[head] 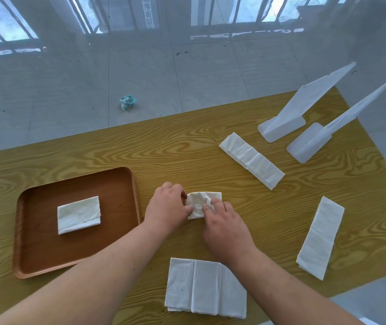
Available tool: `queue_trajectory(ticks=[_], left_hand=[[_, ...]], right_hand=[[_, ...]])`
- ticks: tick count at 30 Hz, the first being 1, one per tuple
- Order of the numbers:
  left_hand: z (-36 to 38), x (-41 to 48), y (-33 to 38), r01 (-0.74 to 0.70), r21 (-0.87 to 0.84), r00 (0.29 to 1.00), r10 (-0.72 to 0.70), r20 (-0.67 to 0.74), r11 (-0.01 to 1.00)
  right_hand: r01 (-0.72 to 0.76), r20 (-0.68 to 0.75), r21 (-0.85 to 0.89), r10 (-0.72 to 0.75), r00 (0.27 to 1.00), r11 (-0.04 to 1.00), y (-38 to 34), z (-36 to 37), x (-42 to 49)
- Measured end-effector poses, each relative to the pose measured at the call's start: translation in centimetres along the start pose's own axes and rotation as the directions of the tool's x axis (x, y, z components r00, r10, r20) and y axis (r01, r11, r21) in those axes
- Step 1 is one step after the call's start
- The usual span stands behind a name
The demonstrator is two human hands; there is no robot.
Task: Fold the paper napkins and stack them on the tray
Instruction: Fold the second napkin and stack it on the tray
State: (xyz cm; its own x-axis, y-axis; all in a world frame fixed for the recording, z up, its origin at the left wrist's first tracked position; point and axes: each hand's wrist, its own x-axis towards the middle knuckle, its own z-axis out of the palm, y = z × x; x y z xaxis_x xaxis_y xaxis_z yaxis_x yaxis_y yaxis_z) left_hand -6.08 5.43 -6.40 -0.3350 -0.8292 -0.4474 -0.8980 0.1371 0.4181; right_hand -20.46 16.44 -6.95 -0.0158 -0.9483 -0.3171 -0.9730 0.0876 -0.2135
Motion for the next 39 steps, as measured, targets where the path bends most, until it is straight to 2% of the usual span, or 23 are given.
queue_trajectory(ticks=[5,8,11,14,17,19,21,23,25,28,33,39], left_hand=[[0.3,0.2,0.3,0.087,-0.328,0.996,-0.072,0.056,0.941],[0.2,0.2,0.5,0.145,-0.499,0.989,-0.114,0.093,0.854],[-0.3,0.0,0.4,0.168,-0.689,0.986,-0.106,0.132,0.705],[-1.6,-0.4,-0.3,0.202,-0.821,0.978,-0.065,0.198,0.535],[-3.4,-0.8,-1.5,0.223,-0.872,0.973,-0.039,0.229,0.436],[-4.5,-1.1,-2.6,0.225,-0.893,0.972,-0.032,0.231,0.389],[-5.5,-1.5,-4.0,0.221,-0.911,0.974,-0.034,0.224,0.347],[-6.3,-1.9,-5.7,0.215,-0.920,0.977,-0.079,0.200,0.327],[-7.1,-2.5,-7.9,0.208,-0.918,0.973,-0.168,0.158,0.337],[-8.0,-3.6,-12.0,0.229,-0.890,0.948,-0.298,0.111,0.395],[-9.2,-5.6,-19.8,0.307,-0.765,0.880,-0.476,0.000,0.567],[-10.3,-7.1,-26.2,0.401,-0.487,0.848,-0.515,-0.122,0.776]], right_hand=[[-0.008,-0.049,0.065,0.011,0.999,0.998,0.3,-0.3,0.3],[-0.078,-0.084,0.273,0.104,0.991,0.959,0.7,-0.8,1.0],[-0.260,-0.032,0.511,0.321,0.947,0.819,1.4,-1.7,1.9],[-0.360,0.075,0.639,0.411,0.909,0.680,1.9,-2.7,2.9],[-0.407,0.232,0.791,0.392,0.890,0.456,1.4,-3.6,4.3],[-0.469,0.371,0.831,0.331,0.868,0.299,0.5,-4.1,5.1],[-0.500,0.445,0.836,0.254,0.859,0.226,-1.1,-4.4,5.6],[-0.495,0.461,0.852,0.202,0.864,0.172,-2.9,-4.5,6.2],[-0.484,0.454,0.855,0.183,0.872,0.185,-5.2,-4.5,6.9],[-0.460,0.441,0.844,0.132,0.888,0.275,-9.1,-4.3,8.2],[-0.404,0.427,0.777,0.067,0.902,0.482,-16.3,-3.1,10.4],[-0.192,0.319,0.515,0.021,0.948,0.836,-22.5,-1.2,12.0]])
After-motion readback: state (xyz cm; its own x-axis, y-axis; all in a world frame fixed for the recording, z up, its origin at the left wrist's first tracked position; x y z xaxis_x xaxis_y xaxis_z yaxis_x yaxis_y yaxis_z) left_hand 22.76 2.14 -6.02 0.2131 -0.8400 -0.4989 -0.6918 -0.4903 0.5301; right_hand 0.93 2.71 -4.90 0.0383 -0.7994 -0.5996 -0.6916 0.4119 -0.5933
